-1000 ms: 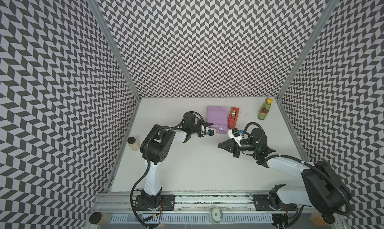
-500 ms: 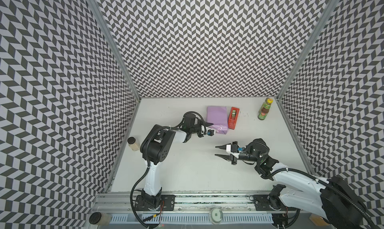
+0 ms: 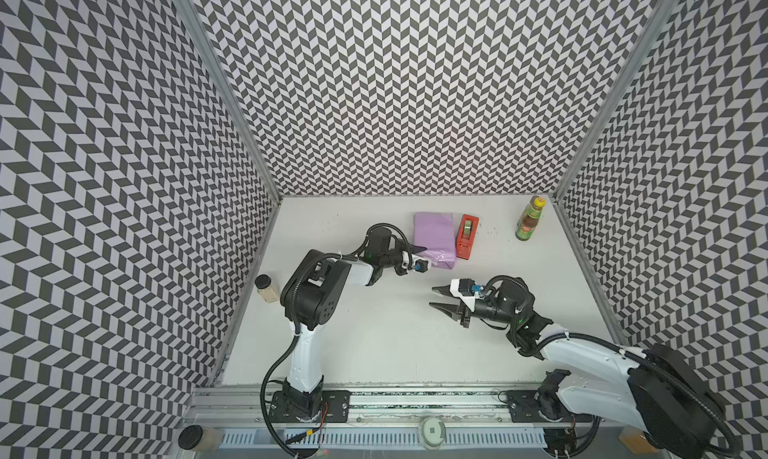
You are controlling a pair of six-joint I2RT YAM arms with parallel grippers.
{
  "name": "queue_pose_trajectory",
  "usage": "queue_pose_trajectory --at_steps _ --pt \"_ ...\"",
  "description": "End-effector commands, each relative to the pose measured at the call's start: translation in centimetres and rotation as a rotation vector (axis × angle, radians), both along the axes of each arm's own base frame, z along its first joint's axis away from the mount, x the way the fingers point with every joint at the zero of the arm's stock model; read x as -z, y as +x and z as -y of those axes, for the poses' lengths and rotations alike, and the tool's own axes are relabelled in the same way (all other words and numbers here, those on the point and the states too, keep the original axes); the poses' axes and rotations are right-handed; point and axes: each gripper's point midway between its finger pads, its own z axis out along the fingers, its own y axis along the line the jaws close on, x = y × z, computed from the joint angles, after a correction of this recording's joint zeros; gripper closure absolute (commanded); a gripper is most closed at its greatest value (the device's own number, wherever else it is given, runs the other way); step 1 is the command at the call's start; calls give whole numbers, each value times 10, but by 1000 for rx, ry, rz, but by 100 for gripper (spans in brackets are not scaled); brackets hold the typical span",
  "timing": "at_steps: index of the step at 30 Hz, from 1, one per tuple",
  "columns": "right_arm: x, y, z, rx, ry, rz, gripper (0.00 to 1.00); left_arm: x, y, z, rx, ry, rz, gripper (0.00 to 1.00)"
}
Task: Wrap the gift box in paper
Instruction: 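Pull the right gripper back from the box, then return it toward the box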
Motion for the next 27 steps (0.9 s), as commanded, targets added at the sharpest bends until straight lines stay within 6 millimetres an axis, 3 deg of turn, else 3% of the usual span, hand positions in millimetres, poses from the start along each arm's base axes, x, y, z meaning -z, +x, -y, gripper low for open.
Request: queue_pose_trajectory --at_steps 1,5,14,18,20,27 --pt "-18 19 8 45 112 -78 58 68 -13 -21 -62 128 -202 71" --pt "-14 51 17 90 158 -209 51 67 -12 -20 -60 128 -201 71" --pt "-3 87 19 77 183 -10 51 67 -13 -19 -59 128 -210 71" --pt "-11 97 31 20 368 -22 51 67 -12 -20 -61 129 -212 71" --pt "3 115 34 9 411 -139 52 67 -13 -19 -59 129 -215 71" --pt "37 125 23 78 328 -150 51 68 -11 -21 -63 131 -212 71"
